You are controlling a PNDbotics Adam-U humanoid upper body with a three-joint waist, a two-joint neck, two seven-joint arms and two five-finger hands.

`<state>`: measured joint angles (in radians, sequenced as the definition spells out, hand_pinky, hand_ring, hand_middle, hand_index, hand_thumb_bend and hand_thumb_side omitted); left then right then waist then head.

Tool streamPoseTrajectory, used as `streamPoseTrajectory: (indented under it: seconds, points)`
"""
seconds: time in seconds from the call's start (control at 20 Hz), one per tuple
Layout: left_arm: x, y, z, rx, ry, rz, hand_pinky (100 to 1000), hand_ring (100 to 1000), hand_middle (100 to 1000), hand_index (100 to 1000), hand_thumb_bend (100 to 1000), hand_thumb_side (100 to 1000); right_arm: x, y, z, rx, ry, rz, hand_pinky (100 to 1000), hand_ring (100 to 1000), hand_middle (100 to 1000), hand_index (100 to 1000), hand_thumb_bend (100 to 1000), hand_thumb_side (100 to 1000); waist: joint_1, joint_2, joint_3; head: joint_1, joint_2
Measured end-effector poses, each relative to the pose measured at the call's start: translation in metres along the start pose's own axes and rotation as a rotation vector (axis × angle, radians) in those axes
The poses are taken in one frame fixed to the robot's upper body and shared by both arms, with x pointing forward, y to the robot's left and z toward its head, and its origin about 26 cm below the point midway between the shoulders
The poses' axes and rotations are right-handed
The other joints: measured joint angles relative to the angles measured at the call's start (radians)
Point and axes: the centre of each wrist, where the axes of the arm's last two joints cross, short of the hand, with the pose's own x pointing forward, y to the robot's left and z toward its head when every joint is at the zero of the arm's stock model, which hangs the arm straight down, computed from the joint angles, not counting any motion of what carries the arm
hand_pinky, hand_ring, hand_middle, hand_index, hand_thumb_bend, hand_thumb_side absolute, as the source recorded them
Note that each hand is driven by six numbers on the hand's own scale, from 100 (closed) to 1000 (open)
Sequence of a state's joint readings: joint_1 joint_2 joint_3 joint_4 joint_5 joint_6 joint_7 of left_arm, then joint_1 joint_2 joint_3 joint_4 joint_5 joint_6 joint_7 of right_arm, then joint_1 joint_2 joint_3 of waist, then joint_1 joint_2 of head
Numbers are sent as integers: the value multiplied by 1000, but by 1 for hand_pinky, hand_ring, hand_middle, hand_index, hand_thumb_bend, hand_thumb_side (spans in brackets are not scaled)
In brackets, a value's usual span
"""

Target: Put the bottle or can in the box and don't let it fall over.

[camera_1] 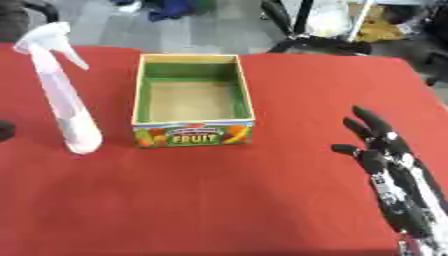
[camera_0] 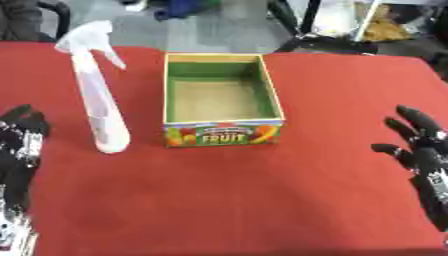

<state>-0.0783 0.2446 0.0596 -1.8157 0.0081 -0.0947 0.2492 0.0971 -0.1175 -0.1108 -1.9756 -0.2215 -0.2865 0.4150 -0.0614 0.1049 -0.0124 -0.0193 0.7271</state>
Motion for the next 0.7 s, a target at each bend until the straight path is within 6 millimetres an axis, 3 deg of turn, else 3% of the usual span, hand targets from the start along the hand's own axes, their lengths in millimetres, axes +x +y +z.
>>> streamPoseTrajectory:
  seconds: [0.35, 0.7]
  points:
    - [45, 34, -17, -35, -181, -184, 719, 653, 542, 795, 436, 589, 0, -2, 4, -8, 22, 11, 781, 1000, 1000, 971, 100, 542, 44, -15, -11, 0, 1]
    - [87, 38, -49, -190, -352, -391, 743, 670, 570, 815, 439, 628, 2, -8, 9, 3, 56, 43, 781, 1000, 1000, 971, 100, 543, 85, -30, -22, -5, 11]
